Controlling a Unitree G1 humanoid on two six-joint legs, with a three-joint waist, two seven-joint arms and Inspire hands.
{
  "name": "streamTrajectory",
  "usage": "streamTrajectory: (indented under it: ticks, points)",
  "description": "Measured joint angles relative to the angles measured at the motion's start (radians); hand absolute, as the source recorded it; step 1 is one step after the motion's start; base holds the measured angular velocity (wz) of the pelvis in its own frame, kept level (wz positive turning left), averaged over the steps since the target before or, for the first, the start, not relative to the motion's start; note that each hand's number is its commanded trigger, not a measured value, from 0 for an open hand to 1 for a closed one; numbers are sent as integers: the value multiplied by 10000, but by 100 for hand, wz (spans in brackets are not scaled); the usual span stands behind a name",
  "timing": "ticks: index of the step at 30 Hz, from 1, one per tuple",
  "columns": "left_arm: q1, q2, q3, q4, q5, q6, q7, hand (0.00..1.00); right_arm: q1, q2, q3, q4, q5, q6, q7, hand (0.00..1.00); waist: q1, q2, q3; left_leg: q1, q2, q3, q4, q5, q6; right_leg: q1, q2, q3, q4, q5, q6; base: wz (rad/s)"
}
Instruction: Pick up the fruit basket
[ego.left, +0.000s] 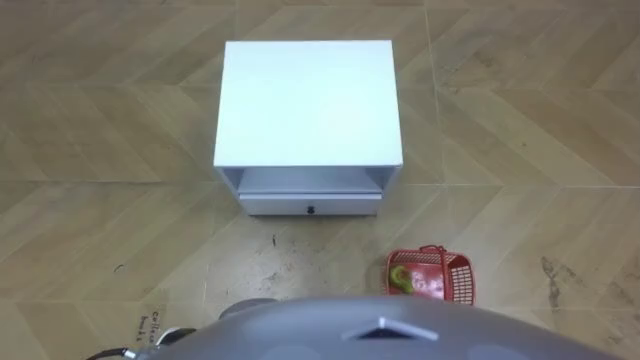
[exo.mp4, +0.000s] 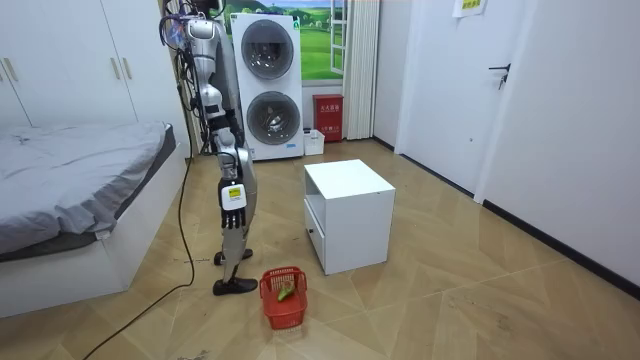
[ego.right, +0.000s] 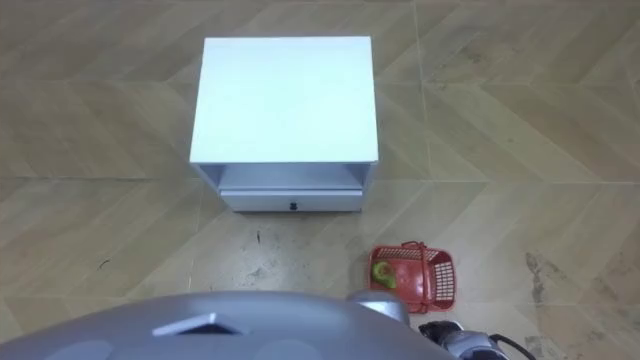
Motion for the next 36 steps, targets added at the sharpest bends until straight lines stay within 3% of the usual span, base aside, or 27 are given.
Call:
streamTrajectory:
  ticks: [9,13,20,26,33,36]
  points:
    - [-26,-1,-21,-168,13,38,53,0,-155,-16,198,13,-46,9,39,0,102,-139,-11,-14,-4,-18,44,0,0,29,-7,-12,-23,0,0,0]
    - [-17,3,-20,-164,4,139,83,0,-283,-16,212,79,48,12,44,0,100,-102,-18,0,-10,-74,56,0,0,84,-12,-59,-21,0,0,3]
    - [0,2,-31,-156,1,155,253,0,-286,-29,213,118,176,101,22,0,99,-3,47,-26,-10,-121,10,-1,1,88,-16,-130,-16,0,0,2]
    - [-4,1,-29,-158,-14,132,254,0,-140,-27,197,101,187,99,-19,0,65,59,38,-187,-11,-122,105,-1,1,-64,-31,-153,0,0,0,0]
    - [-128,2,-7,-156,-18,-302,249,0,-90,-33,-144,3,508,-18,-332,0,-89,98,36,-469,-68,-88,361,0,48,-585,-310,-529,963,-77,124,9]
    - [-237,42,39,-24,-240,-394,273,0,-172,-49,-449,12,791,-95,-575,0,-154,89,81,-611,-163,137,555,67,165,-1078,-480,-525,1659,-82,133,4]
